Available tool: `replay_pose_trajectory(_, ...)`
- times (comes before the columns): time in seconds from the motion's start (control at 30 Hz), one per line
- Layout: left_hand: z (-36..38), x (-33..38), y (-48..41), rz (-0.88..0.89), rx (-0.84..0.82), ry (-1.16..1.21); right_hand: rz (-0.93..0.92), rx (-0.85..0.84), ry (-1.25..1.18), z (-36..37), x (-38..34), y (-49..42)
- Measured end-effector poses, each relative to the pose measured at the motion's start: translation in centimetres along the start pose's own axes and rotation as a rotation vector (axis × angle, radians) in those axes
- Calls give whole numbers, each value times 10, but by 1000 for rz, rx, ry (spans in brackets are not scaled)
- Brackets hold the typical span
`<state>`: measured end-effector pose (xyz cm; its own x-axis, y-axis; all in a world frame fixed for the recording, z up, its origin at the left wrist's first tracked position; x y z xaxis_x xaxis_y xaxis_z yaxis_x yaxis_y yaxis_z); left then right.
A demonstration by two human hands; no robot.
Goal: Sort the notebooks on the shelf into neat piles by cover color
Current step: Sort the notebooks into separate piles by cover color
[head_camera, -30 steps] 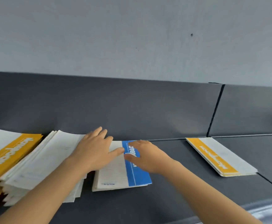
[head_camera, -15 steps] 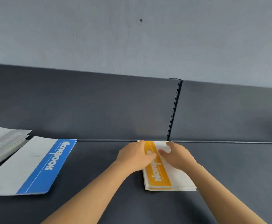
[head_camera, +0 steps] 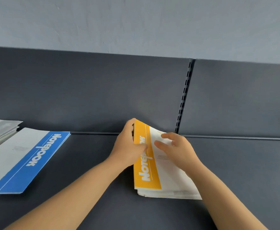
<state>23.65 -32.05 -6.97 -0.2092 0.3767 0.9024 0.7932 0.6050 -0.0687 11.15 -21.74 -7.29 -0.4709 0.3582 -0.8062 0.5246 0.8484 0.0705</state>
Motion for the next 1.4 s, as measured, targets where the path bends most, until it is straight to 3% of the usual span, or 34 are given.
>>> replay_pose_trajectory(0.1,-7,-1,0,-59,19,311,-37,43,-113,-6,1,-3)
replay_pose_trajectory(0.2,-19,-2,-1,-116,-28,353,-36,89,-419,-13,7,-5)
replay_pose_trajectory(0.33,-25,1,0,-219,-407,463,-107,225,-652,-24,10,-4)
replay_pose_trajectory(0.43,-36,4,5,-194,-745,298,-118,380,-510,-31,10,-3)
replay_pose_trajectory(0.5,-45,6,7,-141,-807,166,-100,409,-208,-30,5,0)
replay_pose_trajectory(0.63,-50,14,10,-47,-759,35,-472,378,588,-10,-19,14)
replay_pose_trajectory(0.73,-46,13,4,14,-561,83,-570,243,706,4,-26,14)
replay_pose_trajectory(0.83,-45,9,-2,46,-325,223,-509,170,502,-3,-29,12)
replay_pose_trajectory(0.9,-47,9,-4,46,-299,269,-475,225,307,-17,-25,12)
replay_pose_trajectory(1.03,-44,10,-1,21,-561,343,-350,511,-18,-46,-20,19)
replay_pose_trajectory(1.23,-32,20,7,107,-842,421,-157,584,-218,-62,-10,19)
replay_pose_trajectory(1.3,-28,20,7,94,-762,387,-110,581,-206,-63,-8,19)
replay_pose_trajectory(1.4,-28,16,0,54,-486,422,-70,506,-219,-62,-8,20)
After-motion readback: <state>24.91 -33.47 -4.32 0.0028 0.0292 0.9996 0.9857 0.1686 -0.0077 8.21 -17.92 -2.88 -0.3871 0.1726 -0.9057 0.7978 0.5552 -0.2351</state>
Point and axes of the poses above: each hand's wrist, its own y-axis away from the middle knuckle, its own z-axis out of the palm, x = y × z, the point moved 3 cm from there along -y, towards the middle knuckle, and after that the axes turned 15 degrees about -x, right-handed, at the moved point
